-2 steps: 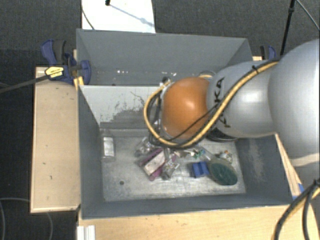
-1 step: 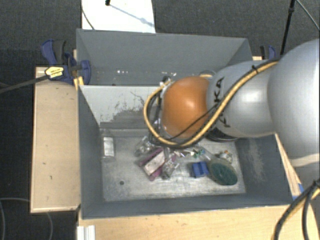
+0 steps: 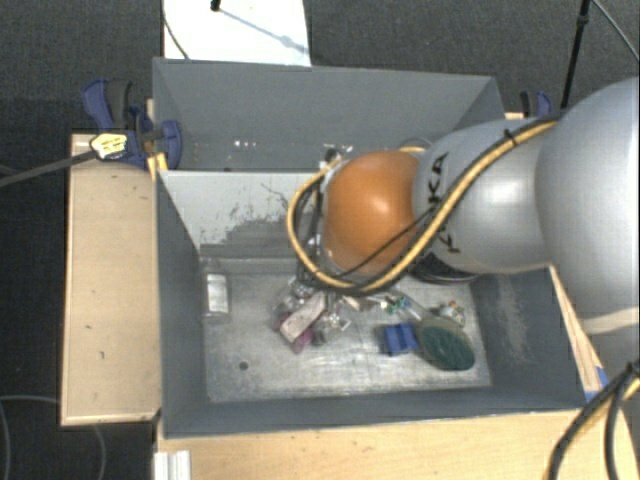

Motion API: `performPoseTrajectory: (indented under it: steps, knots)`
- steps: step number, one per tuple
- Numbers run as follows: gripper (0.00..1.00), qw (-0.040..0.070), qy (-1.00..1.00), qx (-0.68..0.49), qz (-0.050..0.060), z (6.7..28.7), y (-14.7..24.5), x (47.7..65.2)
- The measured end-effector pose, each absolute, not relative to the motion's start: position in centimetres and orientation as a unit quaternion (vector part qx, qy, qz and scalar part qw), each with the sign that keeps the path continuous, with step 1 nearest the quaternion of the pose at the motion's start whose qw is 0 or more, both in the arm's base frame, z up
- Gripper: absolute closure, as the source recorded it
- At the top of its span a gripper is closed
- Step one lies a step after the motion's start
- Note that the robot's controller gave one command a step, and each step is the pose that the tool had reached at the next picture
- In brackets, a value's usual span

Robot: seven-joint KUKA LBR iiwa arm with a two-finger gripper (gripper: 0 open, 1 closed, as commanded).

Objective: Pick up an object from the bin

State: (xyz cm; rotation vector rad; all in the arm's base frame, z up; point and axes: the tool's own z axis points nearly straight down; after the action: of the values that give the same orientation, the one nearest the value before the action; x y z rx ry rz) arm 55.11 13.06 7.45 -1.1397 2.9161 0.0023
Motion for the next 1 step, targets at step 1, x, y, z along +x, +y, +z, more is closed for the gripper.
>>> performPoseTrajectory:
  steps: [1]
  knots:
    - [1.00, 0.003, 0.933, -0.360, 0.000, 10.24, 13.11, 55.20]
